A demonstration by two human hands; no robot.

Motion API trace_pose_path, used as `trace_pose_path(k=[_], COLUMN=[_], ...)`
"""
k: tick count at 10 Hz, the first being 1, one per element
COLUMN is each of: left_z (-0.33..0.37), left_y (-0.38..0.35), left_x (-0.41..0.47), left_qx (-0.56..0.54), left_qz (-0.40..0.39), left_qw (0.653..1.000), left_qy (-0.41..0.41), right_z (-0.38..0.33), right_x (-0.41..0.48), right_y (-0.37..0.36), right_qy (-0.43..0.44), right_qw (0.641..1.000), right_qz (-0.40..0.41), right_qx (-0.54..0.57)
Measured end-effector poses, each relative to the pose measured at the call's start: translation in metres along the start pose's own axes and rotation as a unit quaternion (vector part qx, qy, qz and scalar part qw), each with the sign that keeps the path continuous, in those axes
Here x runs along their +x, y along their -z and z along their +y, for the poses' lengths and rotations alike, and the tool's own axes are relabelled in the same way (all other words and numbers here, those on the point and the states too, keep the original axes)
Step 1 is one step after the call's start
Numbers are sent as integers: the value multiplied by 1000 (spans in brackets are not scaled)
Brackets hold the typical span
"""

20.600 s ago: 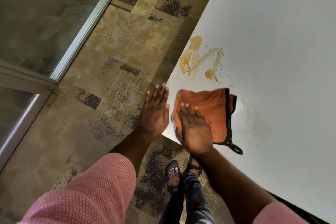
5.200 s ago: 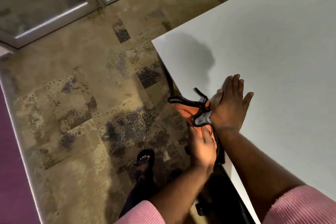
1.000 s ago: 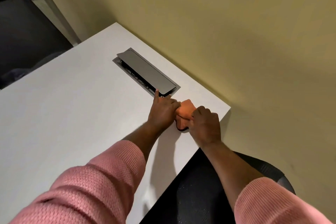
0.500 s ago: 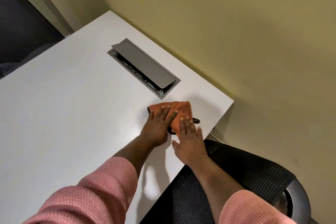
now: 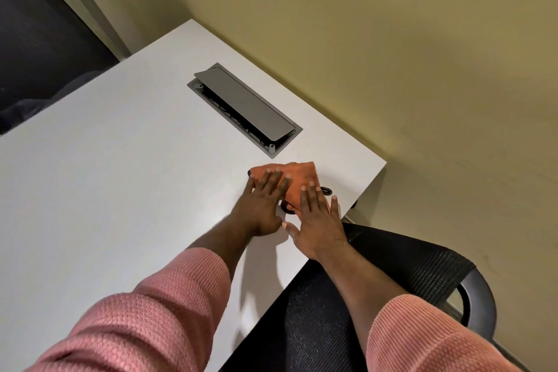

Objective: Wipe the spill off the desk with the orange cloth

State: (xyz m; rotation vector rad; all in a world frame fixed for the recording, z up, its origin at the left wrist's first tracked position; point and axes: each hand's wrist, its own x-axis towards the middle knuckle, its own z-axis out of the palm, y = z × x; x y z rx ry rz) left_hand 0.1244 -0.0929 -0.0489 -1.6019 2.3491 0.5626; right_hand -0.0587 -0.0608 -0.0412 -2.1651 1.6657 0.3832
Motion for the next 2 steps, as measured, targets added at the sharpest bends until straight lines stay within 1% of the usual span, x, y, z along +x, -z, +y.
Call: trace_pose_path(k=[1, 2], left_z=[-4, -1], left_y=[15, 23], left_x=[-21, -35], left_qx=[7, 16], left_qz=[34, 53], left_qw=[999, 998], left_qy=[16, 22], right_z=[-3, -8], right_x=[-8, -15], right_y=[14, 23], right_qy=[21, 51], right_qw=[999, 997], right_qz=[21, 46], right_qx=[-15, -31])
